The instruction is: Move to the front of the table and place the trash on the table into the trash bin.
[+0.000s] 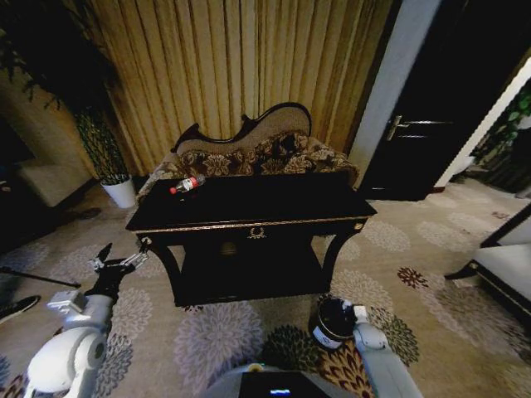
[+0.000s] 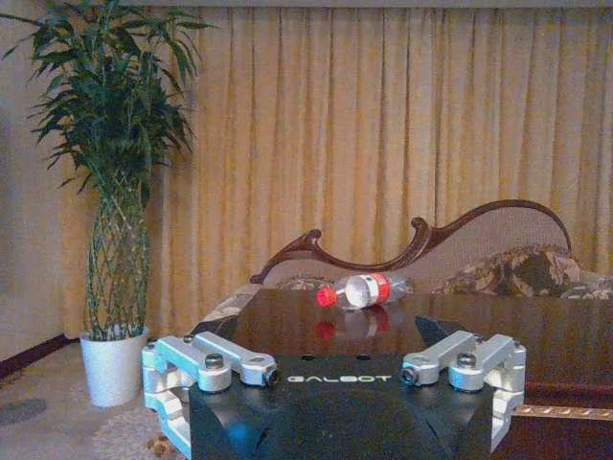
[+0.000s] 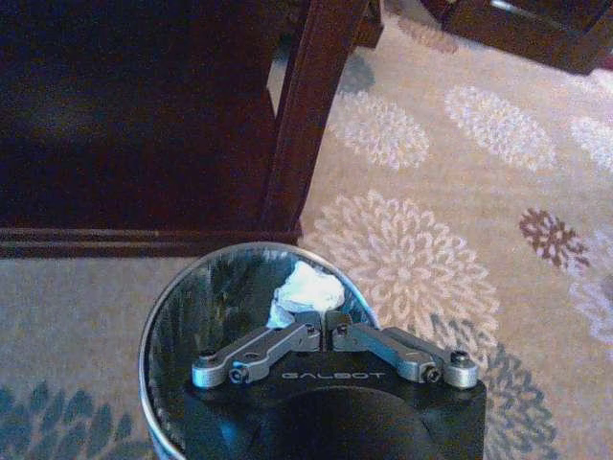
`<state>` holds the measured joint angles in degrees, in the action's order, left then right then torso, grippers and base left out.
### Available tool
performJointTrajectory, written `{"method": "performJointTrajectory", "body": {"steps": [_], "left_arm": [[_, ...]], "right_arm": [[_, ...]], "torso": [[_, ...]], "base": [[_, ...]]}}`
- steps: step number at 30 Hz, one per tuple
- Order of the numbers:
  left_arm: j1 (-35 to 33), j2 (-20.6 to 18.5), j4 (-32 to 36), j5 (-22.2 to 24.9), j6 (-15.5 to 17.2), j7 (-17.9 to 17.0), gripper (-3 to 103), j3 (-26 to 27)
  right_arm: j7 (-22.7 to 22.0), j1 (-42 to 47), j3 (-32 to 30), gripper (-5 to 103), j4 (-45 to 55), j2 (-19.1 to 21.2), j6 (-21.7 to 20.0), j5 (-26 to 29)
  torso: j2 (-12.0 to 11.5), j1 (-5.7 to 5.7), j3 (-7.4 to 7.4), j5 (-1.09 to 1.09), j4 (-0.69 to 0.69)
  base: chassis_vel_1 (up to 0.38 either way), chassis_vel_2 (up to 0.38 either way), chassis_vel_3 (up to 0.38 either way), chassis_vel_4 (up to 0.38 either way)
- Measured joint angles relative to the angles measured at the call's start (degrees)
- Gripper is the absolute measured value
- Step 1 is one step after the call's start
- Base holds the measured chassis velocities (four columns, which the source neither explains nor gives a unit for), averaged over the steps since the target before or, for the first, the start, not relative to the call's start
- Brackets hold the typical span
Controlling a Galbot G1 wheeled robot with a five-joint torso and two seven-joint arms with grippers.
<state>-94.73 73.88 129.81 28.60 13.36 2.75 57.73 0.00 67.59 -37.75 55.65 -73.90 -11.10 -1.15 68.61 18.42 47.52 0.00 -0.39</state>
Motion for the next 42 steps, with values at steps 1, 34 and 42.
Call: {"method": "performJointTrajectory", "body": {"steps": [1,34,42], "left_arm": [[0.0,0.0,0.0,0.0,0.0,0.0,100,0.0],[-1.2,0.2,2.2,0.0,-0.9,0.1,100,0.5],[-1.0,0.2,2.2,0.0,-0.9,0.1,100,0.4]], "right_arm": [[0.0,0.0,0.0,1,0.0,0.0,0.0,0.0],[0.0,-2.5,0.0,60,-2.0,0.9,5.0,2.4],[0.0,-2.4,0.0,87,-1.2,0.7,4.9,2.5]], "torso": [[0.0,0.00,0.00,0.00,0.00],[0.0,0.00,0.00,-0.01,0.01],[0.0,0.00,0.00,-0.01,0.01]], "base": [[0.000,0.000,0.000,0.000],[0.000,0.000,0.000,0.000],[0.000,0.000,0.000,0.000]]}}
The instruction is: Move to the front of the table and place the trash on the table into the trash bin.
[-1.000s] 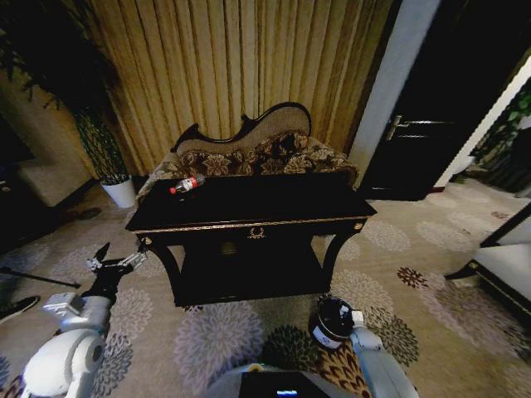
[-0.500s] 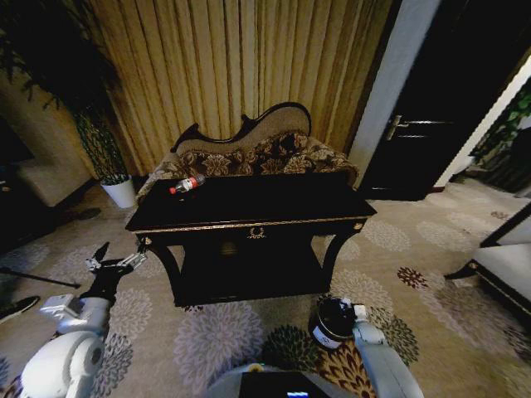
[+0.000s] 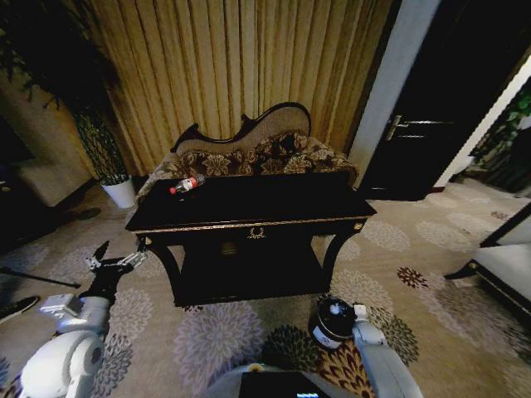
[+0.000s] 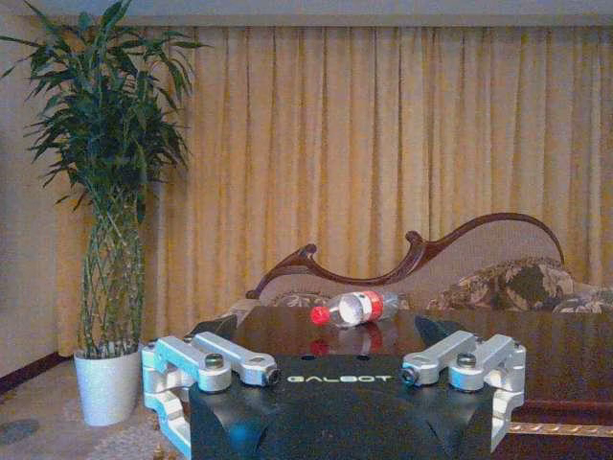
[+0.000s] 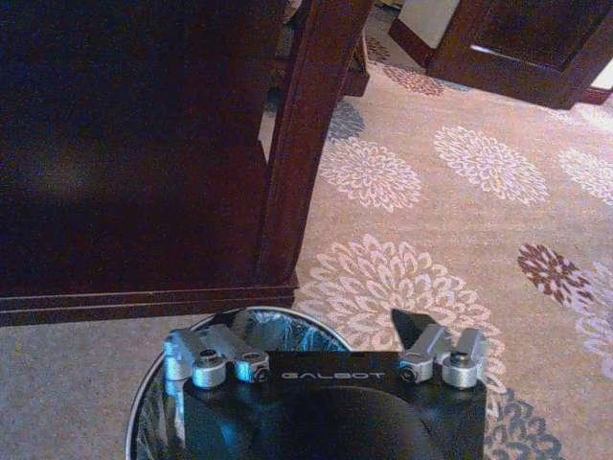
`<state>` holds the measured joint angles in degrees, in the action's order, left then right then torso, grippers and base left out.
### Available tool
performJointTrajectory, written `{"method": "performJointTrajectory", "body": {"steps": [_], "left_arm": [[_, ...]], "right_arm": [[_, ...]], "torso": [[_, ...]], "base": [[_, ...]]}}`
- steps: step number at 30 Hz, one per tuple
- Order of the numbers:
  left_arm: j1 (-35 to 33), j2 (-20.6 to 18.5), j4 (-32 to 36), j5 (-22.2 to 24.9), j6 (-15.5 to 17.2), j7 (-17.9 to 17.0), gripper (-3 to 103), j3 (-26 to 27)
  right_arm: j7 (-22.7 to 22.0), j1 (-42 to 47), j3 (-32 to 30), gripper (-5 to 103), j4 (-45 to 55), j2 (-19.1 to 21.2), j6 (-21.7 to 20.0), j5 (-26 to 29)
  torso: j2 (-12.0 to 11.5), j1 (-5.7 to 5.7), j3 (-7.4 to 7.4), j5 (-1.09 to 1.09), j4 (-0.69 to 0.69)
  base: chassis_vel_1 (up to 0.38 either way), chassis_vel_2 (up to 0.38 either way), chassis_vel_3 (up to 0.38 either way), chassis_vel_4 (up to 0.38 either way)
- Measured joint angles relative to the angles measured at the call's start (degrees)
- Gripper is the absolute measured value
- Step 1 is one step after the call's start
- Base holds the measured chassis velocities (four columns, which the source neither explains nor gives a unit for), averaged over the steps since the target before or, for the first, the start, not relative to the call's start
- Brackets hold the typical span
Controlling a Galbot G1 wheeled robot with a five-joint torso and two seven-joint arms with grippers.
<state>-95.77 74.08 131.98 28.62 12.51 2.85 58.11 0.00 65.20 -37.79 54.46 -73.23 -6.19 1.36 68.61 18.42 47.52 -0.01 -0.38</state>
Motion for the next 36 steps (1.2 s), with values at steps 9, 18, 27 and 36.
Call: {"method": "performJointTrajectory", "body": {"steps": [9,18,27,36], "left_arm": [[0.0,0.0,-0.1,0.1,-0.1,0.0,100,0.1],[-0.1,0.2,0.1,0.0,-0.1,0.0,100,0.2],[-0.3,0.5,0.4,-0.1,0.0,0.0,100,-0.1],[-0.5,0.4,1.4,0.2,0.2,-0.3,100,0.5]], "right_arm": [[0.0,1.0,-1.3,100,6.2,-0.5,-0.5,2.8],[0.0,3.4,-4.4,100,24.8,-0.8,2.0,7.1],[0.0,6.2,-3.3,100,46.9,0.4,-0.9,14.6],[0.0,10.5,4.7,100,68.6,1.3,-9.1,21.4]], "torso": [[0.0,0.00,0.00,0.02,-0.01],[0.0,0.00,0.00,0.00,0.00],[0.0,0.00,0.00,0.00,0.00],[0.0,0.00,-0.01,-0.01,0.00]], "base": [[0.000,0.000,0.000,0.000],[0.000,0.000,0.000,0.000],[0.000,0.000,0.000,0.000],[0.000,0.000,0.000,0.000]]}}
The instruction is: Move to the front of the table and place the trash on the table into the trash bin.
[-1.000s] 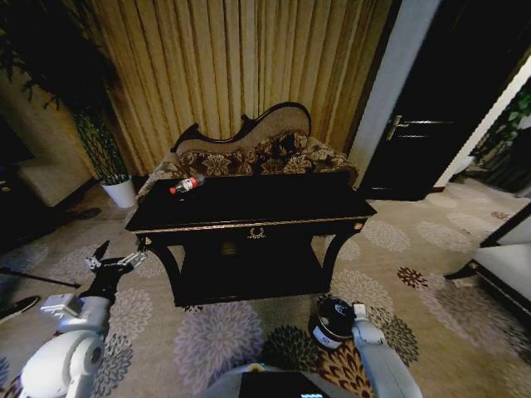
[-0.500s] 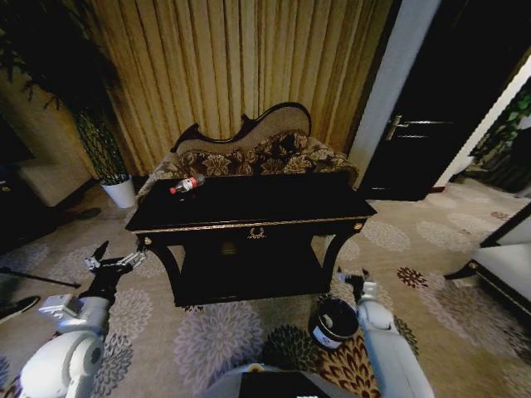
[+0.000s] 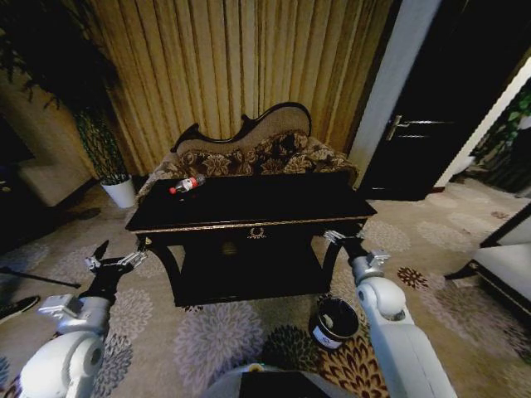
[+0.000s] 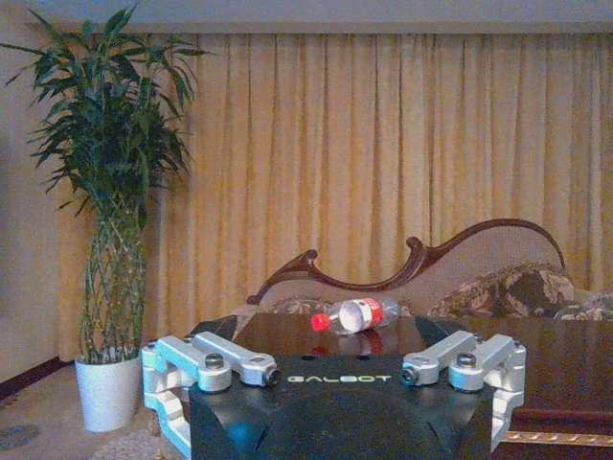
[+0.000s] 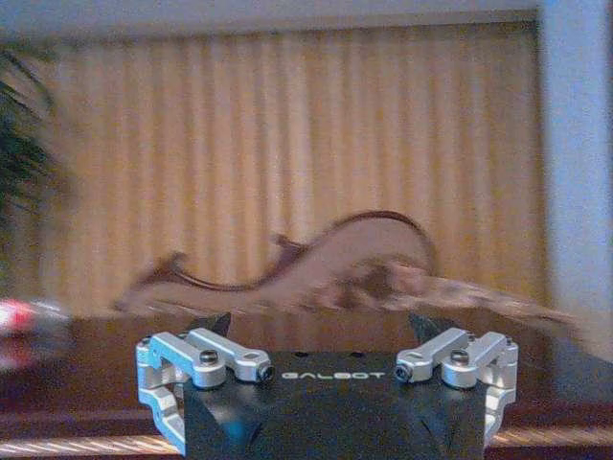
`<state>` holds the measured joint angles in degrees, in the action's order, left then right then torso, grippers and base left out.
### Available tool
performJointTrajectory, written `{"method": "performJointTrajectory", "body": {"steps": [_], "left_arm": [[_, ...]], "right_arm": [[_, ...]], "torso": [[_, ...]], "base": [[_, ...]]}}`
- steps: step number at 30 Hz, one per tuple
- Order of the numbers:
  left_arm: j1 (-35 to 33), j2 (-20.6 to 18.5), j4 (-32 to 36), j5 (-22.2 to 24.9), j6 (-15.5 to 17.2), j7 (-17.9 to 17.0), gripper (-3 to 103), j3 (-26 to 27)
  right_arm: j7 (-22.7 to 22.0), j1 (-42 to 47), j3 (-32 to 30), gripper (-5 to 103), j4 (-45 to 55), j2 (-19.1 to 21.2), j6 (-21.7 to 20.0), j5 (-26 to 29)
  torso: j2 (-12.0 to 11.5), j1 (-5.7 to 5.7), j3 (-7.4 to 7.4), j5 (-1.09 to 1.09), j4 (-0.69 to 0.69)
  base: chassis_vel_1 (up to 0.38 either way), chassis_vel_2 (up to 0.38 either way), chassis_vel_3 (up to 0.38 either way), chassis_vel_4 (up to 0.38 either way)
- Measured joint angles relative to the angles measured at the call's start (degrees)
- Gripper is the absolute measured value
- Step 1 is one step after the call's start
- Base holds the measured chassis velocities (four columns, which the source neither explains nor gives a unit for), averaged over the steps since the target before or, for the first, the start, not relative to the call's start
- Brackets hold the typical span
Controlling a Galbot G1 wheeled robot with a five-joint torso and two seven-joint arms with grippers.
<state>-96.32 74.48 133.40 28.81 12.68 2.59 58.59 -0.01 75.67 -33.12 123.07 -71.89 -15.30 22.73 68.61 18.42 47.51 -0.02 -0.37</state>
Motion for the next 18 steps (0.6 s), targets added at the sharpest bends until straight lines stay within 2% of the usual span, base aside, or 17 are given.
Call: {"method": "performJointTrajectory", "body": {"steps": [5,15,18], "left_arm": [[0.0,0.6,-0.3,0.0,0.0,0.0,100,-0.1],[0.4,1.1,0.2,-0.1,0.4,-0.2,100,-0.5],[0.6,1.0,0.9,0.4,1.7,-0.5,100,-0.4]], "right_arm": [[0.0,1.9,3.0,100,5.7,-0.1,-3.6,2.0],[0.0,2.3,3.3,100,7.2,-0.4,-5.5,1.2],[0.0,1.7,3.0,100,6.3,-0.3,-5.6,1.3]], "torso": [[0.0,0.00,0.00,0.00,0.01],[0.0,0.00,0.00,0.01,0.00],[0.0,0.00,0.01,0.01,0.00]], "base": [[0.000,0.000,0.000,0.000],[0.000,0.000,0.000,0.000],[0.000,0.000,0.000,0.000]]}}
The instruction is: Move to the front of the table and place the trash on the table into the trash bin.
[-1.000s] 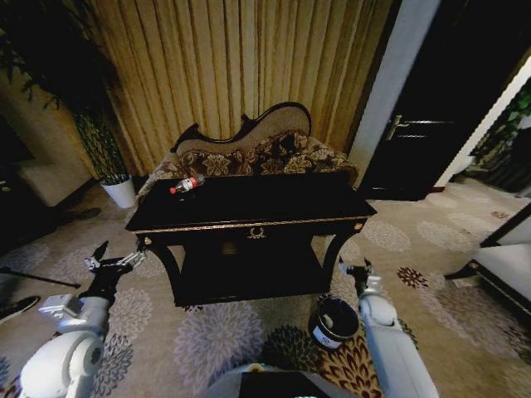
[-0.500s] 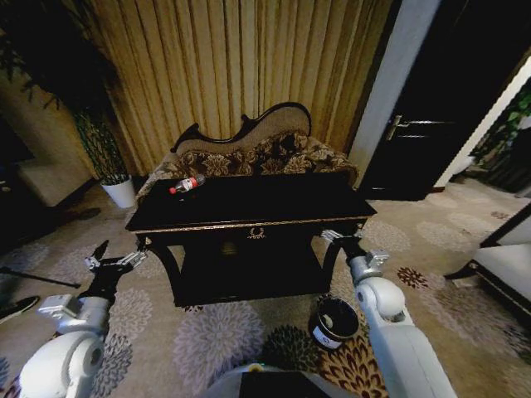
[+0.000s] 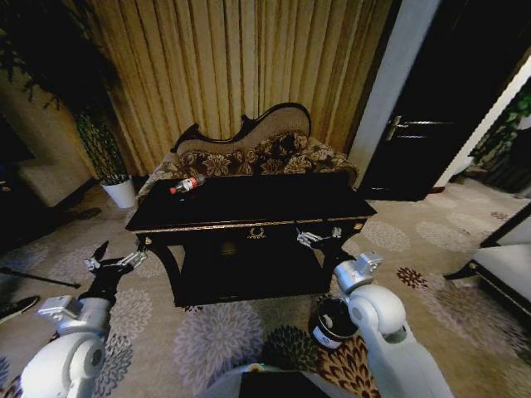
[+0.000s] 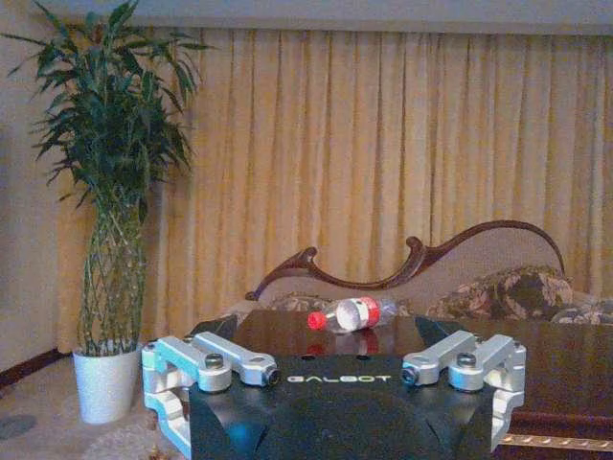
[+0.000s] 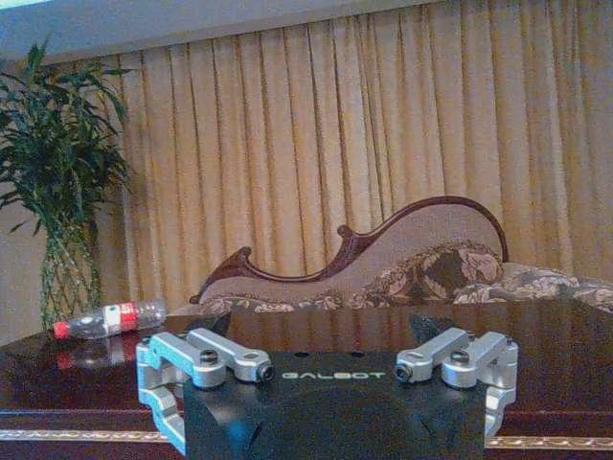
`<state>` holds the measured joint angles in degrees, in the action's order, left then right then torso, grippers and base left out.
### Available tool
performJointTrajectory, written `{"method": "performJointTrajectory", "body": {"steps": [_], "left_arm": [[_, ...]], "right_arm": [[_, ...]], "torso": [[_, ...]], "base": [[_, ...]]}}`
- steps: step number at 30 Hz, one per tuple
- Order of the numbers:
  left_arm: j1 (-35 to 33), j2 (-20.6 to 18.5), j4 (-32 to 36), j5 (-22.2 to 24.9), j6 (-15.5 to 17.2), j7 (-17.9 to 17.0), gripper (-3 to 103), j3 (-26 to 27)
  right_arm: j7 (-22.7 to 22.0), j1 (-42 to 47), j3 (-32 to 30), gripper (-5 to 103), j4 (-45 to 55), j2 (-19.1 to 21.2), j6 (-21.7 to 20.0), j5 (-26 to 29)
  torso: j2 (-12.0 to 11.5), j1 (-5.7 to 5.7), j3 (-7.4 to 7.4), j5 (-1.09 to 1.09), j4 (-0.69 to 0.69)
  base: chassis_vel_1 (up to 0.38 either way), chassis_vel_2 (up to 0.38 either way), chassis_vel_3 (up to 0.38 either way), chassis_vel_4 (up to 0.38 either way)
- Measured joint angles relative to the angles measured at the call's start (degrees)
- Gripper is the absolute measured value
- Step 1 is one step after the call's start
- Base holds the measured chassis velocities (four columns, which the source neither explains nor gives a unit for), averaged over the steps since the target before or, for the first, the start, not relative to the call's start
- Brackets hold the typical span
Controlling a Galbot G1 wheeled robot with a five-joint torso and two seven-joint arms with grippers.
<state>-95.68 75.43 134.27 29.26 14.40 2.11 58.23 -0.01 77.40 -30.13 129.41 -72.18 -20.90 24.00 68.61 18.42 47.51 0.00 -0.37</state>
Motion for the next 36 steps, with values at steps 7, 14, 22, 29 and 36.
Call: {"method": "performJointTrajectory", "body": {"steps": [7,14,22,29,36], "left_arm": [[0.2,-0.6,0.7,0.5,1.6,-0.5,100,0.5],[0.1,-0.5,1.0,0.4,1.6,-0.5,100,0.5],[0.1,-0.4,1.1,0.1,1.6,-0.5,100,0.4],[0.1,-0.3,1.1,0.1,1.6,-0.4,100,0.3],[0.0,-0.4,0.9,0.1,1.5,-0.3,100,0.4]], "right_arm": [[0.0,0.0,0.0,100,-1.5,-0.5,0.4,-0.4],[0.0,-0.2,0.4,100,-1.6,-0.5,0.5,-0.6],[0.0,0.1,0.9,100,-1.2,-0.6,0.6,-0.8],[0.0,0.6,2.2,100,-0.9,-1.3,0.7,-2.0],[0.0,0.8,2.9,100,-0.9,-1.6,0.8,-2.6]], "torso": [[0.0,0.00,0.00,0.00,-0.01],[0.0,0.00,0.00,0.00,0.00],[0.0,0.00,0.00,0.00,-0.01],[0.0,-0.01,0.00,0.00,-0.01],[0.0,0.00,0.00,-0.01,0.00]], "base": [[0.000,0.000,0.000,0.000],[0.000,0.000,0.000,0.000],[0.000,0.000,0.000,0.000],[-0.042,0.034,0.037,-0.035],[-0.119,0.107,0.110,-0.102]]}}
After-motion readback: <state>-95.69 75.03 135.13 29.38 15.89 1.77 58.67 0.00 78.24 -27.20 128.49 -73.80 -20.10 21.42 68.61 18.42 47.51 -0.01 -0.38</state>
